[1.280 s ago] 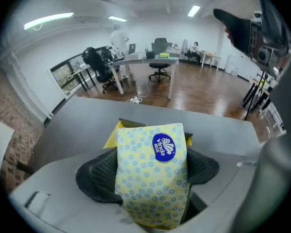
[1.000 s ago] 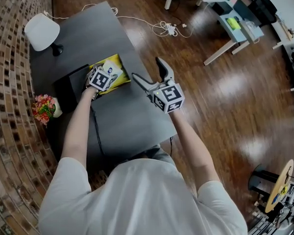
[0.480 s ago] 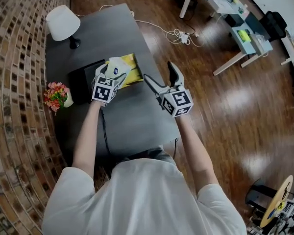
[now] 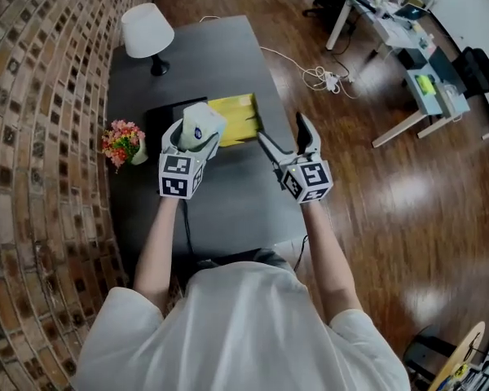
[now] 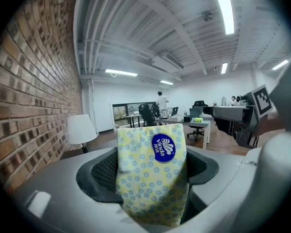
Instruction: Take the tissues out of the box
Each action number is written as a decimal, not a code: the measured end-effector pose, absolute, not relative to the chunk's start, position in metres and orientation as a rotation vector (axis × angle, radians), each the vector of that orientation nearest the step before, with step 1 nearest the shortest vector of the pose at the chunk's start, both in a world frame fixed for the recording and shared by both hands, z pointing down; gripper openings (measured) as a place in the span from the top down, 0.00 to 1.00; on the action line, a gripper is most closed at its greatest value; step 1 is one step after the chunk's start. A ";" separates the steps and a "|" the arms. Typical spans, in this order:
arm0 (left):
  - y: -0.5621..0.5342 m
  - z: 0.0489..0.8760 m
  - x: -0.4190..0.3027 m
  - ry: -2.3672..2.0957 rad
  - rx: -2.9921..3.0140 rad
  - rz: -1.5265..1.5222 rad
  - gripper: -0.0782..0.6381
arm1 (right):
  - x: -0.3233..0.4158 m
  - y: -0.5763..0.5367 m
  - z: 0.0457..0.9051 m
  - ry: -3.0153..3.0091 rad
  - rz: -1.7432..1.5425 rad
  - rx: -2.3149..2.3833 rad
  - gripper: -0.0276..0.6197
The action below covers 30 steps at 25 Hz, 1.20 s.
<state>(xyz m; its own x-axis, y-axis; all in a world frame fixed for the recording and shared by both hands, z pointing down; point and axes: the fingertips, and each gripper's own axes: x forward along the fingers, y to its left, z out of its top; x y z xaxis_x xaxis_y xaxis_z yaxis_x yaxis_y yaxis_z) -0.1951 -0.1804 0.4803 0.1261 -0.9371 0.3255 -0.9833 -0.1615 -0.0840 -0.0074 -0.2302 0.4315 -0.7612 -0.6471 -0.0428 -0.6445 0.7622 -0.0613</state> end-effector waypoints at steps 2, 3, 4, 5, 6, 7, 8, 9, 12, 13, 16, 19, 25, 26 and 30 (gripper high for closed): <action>-0.164 0.473 -0.202 -1.969 2.220 0.431 0.34 | -0.014 -0.222 0.427 2.889 -0.044 -1.045 0.21; -0.155 0.470 -0.204 -1.985 2.208 0.417 0.34 | -0.017 -0.218 0.426 2.894 -0.032 -1.029 0.21; -0.147 0.467 -0.207 -2.000 2.198 0.401 0.34 | -0.021 -0.213 0.424 2.902 -0.017 -1.011 0.21; -0.138 0.465 -0.209 -2.014 2.189 0.384 0.34 | -0.024 -0.208 0.423 2.911 0.001 -0.997 0.21; -0.129 0.464 -0.212 -2.029 2.180 0.368 0.34 | -0.027 -0.203 0.422 2.919 0.021 -0.989 0.21; -0.121 0.462 -0.216 -2.049 2.170 0.355 0.34 | -0.030 -0.199 0.422 2.926 0.037 -0.985 0.21; -0.113 0.460 -0.220 -2.072 2.158 0.341 0.34 | -0.033 -0.195 0.422 2.928 0.046 -0.985 0.21; -0.105 0.459 -0.225 -2.100 2.141 0.322 0.34 | -0.036 -0.192 0.422 2.924 0.046 -0.986 0.21; -0.082 0.454 -0.240 -2.187 2.087 0.236 0.34 | -0.041 -0.181 0.422 2.899 0.012 -1.000 0.21; -0.075 0.452 -0.244 -2.212 2.074 0.215 0.34 | -0.043 -0.176 0.422 2.895 0.008 -1.006 0.21; -0.057 0.447 -0.251 -2.278 2.047 0.185 0.34 | -0.053 -0.163 0.422 2.908 0.024 -0.999 0.21; -0.041 0.446 -0.254 -2.317 2.035 0.175 0.34 | -0.060 -0.151 0.425 2.921 0.023 -0.984 0.21; -0.019 0.440 -0.253 -2.371 2.047 0.154 0.34 | -0.060 -0.141 0.420 2.891 -0.025 -0.999 0.21; -0.017 0.440 -0.254 -2.376 2.045 0.140 0.34 | -0.060 -0.140 0.418 2.888 -0.011 -1.005 0.21; -0.008 0.435 -0.258 -2.394 2.049 0.094 0.34 | -0.064 -0.129 0.418 2.905 0.083 -1.026 0.21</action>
